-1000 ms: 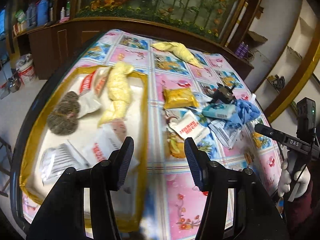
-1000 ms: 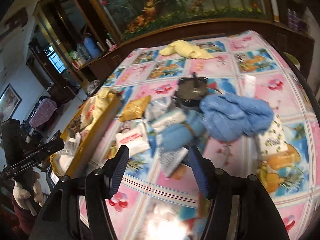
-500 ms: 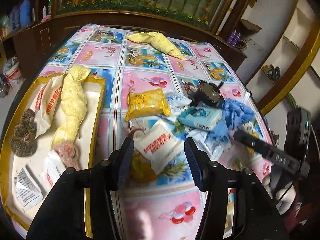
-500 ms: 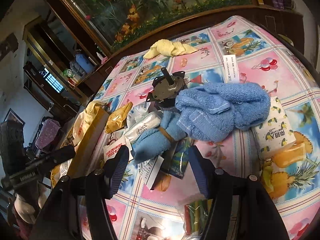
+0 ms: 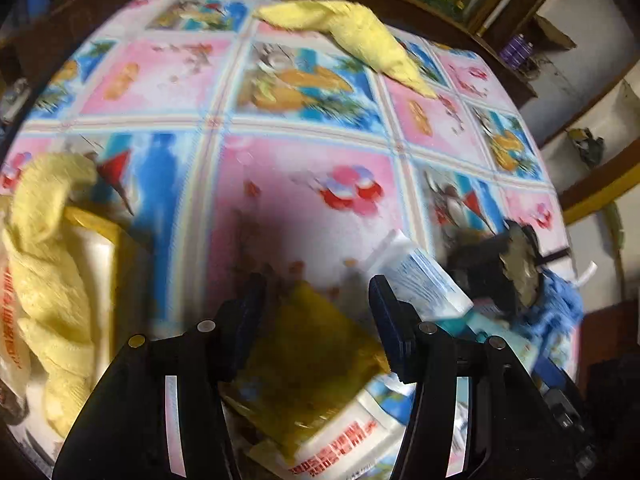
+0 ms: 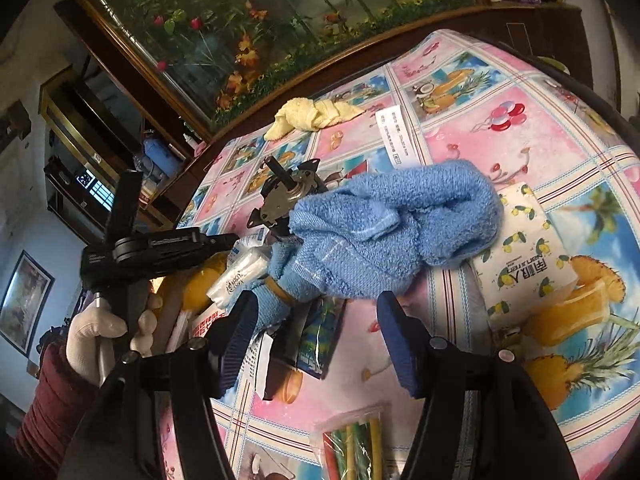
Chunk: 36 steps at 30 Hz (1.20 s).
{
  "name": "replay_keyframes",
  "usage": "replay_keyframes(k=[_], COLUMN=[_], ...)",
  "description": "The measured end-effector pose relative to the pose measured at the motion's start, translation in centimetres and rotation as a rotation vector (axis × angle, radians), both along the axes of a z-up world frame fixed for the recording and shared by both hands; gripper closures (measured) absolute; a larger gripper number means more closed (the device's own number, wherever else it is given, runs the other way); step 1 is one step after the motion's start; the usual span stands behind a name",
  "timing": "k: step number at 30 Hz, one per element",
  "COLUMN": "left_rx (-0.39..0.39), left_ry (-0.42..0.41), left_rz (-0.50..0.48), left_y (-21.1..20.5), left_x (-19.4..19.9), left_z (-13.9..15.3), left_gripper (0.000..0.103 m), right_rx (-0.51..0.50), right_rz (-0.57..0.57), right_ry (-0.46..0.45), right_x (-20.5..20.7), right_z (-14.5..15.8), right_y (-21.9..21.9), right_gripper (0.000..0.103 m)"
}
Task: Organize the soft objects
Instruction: 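Grasp the yellow cracker pack with the left tool while the right tool grasps the lemon-print tissue pack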
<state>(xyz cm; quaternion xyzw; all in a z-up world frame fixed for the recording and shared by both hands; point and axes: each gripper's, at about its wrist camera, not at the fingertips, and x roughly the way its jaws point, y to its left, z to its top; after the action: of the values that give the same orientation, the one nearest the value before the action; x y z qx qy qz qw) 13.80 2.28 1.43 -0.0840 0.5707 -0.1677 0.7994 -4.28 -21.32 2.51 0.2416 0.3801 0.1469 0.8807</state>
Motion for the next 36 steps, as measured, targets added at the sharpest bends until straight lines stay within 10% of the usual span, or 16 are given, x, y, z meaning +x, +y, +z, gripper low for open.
replay_keyframes(k=[6,14,21,28,31,36], left_rx=[-0.192,0.093,0.271,0.279,0.256,0.169], left_ry=[0.11,-0.241,-0.298,-0.229,-0.221,-0.243], left_rz=[-0.121,-0.315,-0.512,-0.477,-0.43,-0.386], left_y=[0.3,1.0,-1.0,-2.5,-2.5,-1.9], left_x=[-6.0,-14.9,-15.6,-13.8,-13.8,-15.1], left_z=[1.2,5.1,1.9,-0.7,-0.4,0.7], left_gripper=[0.05,0.047,0.047,0.036,0.058,0.059], right_rx=[0.003,-0.009,-0.047,-0.019,0.032,-0.025], right_rz=[0.023,-0.011,-0.026,-0.058,-0.068,-0.142], right_ry=[-0.001,0.0,0.0,0.012,-0.013,-0.053], right_x=[-0.2,-0.3,-0.2,-0.1,-0.7,-3.0], right_z=[0.1,0.1,0.1,-0.2,0.5,2.8], right_y=[0.4,0.0,0.3,-0.7,-1.8,-5.4], right_gripper=[0.041,0.041,0.041,0.041,0.041,0.041])
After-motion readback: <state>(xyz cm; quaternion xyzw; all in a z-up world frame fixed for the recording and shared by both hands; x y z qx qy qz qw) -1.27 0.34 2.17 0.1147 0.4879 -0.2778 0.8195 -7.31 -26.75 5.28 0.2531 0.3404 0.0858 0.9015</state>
